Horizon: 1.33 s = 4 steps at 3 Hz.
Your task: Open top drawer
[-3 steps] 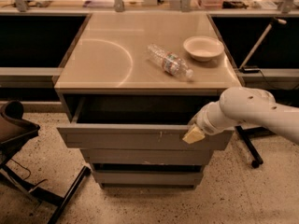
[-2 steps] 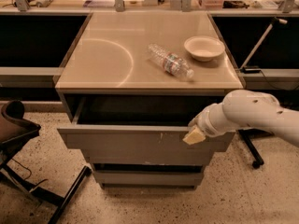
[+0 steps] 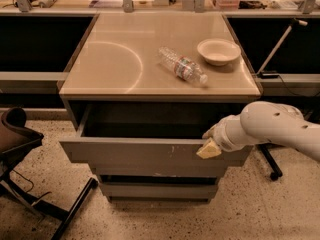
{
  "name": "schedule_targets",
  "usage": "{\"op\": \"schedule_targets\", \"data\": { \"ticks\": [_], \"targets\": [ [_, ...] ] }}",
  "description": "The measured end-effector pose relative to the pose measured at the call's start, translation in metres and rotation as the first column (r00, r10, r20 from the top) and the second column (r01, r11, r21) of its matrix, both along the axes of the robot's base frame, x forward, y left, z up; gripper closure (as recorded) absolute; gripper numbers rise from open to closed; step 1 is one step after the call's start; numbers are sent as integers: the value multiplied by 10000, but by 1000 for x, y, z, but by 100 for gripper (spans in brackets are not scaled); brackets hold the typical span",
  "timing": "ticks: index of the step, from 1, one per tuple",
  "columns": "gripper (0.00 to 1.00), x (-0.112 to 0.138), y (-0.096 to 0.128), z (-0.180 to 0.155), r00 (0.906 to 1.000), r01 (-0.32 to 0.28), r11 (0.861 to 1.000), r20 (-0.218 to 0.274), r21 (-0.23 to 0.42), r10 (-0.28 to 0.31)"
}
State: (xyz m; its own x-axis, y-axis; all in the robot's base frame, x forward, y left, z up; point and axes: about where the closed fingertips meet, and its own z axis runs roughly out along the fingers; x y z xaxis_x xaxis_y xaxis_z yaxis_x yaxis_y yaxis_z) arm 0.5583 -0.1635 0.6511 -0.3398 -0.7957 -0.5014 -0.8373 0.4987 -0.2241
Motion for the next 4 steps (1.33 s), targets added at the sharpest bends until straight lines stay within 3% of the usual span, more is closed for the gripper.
{"op": "schedule_targets", "data": {
  "ticks": [1,4],
  "targets": [
    [100,-16,-4,-1,9993,-186,9997,322,-165,191],
    [100,-32,-4,-1,9987,-171,9998,477,-125,177]
  ]
}}
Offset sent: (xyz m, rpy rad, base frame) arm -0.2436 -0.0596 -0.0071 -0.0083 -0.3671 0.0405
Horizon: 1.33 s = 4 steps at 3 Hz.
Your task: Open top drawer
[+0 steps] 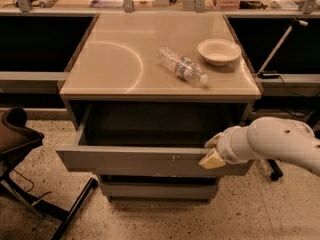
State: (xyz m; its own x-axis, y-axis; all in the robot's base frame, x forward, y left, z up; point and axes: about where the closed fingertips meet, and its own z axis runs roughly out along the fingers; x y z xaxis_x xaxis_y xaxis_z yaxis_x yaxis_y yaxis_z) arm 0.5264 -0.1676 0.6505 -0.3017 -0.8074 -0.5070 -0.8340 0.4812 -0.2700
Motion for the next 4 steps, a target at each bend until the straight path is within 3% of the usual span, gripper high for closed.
{"op": "schedule_targets", "data": {
  "ticks": [2,3,4],
  "targets": [
    [100,-14,1,0,10000,22,9999,49,98,-23],
    [100,-44,14,1,9997,-83,9987,248,507,71],
    [100,-46,14,0,9996,-105,9992,256,389,95]
  ]
}}
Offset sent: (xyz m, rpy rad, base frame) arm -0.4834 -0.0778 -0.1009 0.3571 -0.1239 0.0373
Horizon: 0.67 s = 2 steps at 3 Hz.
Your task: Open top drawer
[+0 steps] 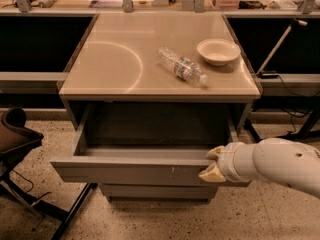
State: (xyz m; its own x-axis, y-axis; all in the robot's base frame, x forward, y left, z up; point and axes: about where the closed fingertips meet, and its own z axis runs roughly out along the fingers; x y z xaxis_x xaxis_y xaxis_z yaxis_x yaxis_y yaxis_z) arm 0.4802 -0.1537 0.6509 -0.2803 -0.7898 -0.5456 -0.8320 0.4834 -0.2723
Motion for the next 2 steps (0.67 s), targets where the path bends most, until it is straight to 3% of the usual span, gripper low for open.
{"op": "schedule_targets", "data": {
  "ticks": [2],
  "targets": [
    [100,-25,0,-3,9995,-54,9998,309,-168,59]
  ]
}}
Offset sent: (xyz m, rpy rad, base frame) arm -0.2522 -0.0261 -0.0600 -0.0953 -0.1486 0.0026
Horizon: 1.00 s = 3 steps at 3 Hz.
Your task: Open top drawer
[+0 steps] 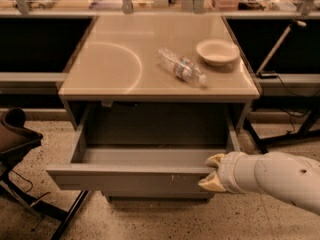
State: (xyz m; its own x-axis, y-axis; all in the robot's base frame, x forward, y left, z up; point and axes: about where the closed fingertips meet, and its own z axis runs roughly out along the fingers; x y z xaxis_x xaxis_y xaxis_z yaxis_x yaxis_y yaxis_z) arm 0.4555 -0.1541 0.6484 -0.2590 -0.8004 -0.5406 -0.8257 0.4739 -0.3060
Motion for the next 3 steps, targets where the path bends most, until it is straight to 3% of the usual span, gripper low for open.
{"op": "schedule_targets", "data": {
  "ticks": [3],
  "targets": [
    [100,-13,1,2,10000,70,10000,40,56,-70]
  ]
}}
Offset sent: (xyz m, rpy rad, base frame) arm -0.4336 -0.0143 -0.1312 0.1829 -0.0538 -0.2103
